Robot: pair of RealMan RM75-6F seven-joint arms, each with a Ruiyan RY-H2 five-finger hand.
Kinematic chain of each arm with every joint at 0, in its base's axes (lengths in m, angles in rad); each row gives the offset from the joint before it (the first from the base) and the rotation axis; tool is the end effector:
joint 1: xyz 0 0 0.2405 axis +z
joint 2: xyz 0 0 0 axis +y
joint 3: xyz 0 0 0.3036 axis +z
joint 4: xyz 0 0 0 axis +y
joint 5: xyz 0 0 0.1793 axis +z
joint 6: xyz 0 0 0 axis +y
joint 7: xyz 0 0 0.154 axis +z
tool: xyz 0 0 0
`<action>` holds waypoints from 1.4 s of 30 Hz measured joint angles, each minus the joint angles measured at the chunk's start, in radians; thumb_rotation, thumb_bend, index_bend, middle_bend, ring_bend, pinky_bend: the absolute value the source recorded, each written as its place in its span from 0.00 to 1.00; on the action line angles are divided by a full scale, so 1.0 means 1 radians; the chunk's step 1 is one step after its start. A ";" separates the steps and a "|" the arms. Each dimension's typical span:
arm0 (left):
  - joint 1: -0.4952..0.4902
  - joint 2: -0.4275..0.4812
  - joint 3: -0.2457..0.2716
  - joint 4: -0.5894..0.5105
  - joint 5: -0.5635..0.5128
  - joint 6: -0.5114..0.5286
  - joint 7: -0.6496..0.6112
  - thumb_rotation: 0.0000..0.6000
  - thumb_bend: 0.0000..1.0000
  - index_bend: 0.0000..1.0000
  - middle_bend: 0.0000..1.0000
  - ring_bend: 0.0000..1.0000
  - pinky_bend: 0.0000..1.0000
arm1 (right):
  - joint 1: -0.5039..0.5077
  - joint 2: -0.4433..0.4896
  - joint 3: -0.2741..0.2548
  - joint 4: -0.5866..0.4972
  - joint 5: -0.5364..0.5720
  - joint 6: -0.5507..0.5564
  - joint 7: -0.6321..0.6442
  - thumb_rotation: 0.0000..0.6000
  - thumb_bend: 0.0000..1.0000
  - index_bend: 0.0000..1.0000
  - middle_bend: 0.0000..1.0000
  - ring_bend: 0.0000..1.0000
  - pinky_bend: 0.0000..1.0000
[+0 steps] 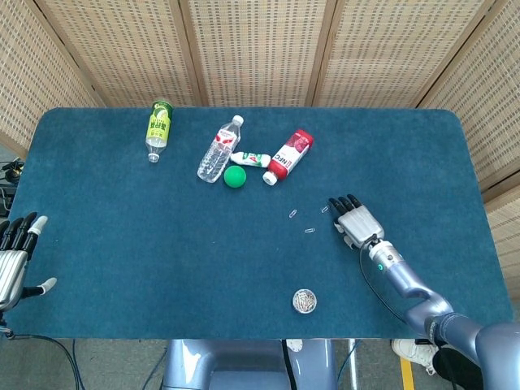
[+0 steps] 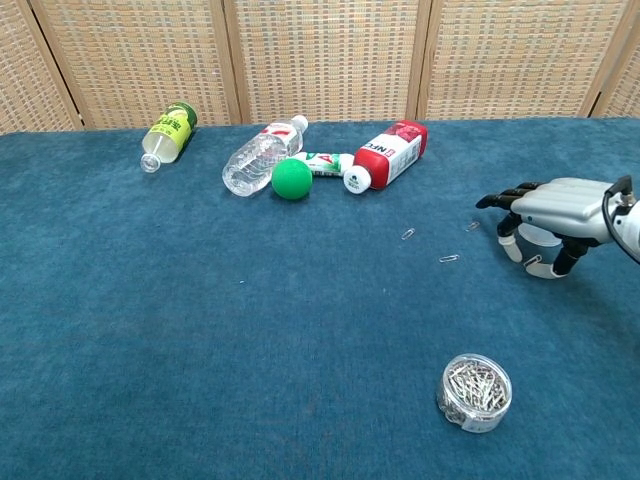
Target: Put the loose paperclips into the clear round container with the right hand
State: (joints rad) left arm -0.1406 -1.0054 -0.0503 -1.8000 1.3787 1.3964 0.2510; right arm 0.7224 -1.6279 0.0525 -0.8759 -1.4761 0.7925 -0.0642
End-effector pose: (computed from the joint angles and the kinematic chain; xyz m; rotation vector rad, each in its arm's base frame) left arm -0.3218 0.2062 0.2248 -1.4456 -0.8544 -0.7072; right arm -0.2828 -0.4095 0.0044 2.0254 -0.6504 0.5547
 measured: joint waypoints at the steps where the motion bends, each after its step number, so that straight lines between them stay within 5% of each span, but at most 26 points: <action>1: 0.000 0.000 0.000 0.000 0.000 0.000 0.000 1.00 0.00 0.00 0.00 0.00 0.00 | 0.000 -0.002 0.000 0.003 0.003 -0.001 -0.004 1.00 0.42 0.51 0.00 0.00 0.00; 22: 0.000 0.009 0.002 -0.004 0.007 0.002 -0.017 1.00 0.00 0.00 0.00 0.00 0.00 | -0.005 0.012 0.003 -0.013 0.001 0.071 -0.026 1.00 0.45 0.62 0.00 0.00 0.00; 34: 0.006 0.018 0.008 -0.009 0.023 0.011 -0.033 1.00 0.00 0.00 0.00 0.00 0.00 | -0.016 0.136 -0.017 -0.250 -0.093 0.205 -0.030 1.00 0.45 0.63 0.00 0.00 0.00; 42: 0.006 0.018 0.010 -0.010 0.027 0.010 -0.031 1.00 0.00 0.00 0.00 0.00 0.00 | -0.006 0.234 -0.096 -0.452 -0.260 0.267 -0.007 1.00 0.45 0.63 0.00 0.00 0.00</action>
State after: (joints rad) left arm -0.1343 -0.9873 -0.0405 -1.8103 1.4052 1.4067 0.2205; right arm 0.7160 -1.3940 -0.0438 -1.3279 -1.7360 1.0599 -0.0715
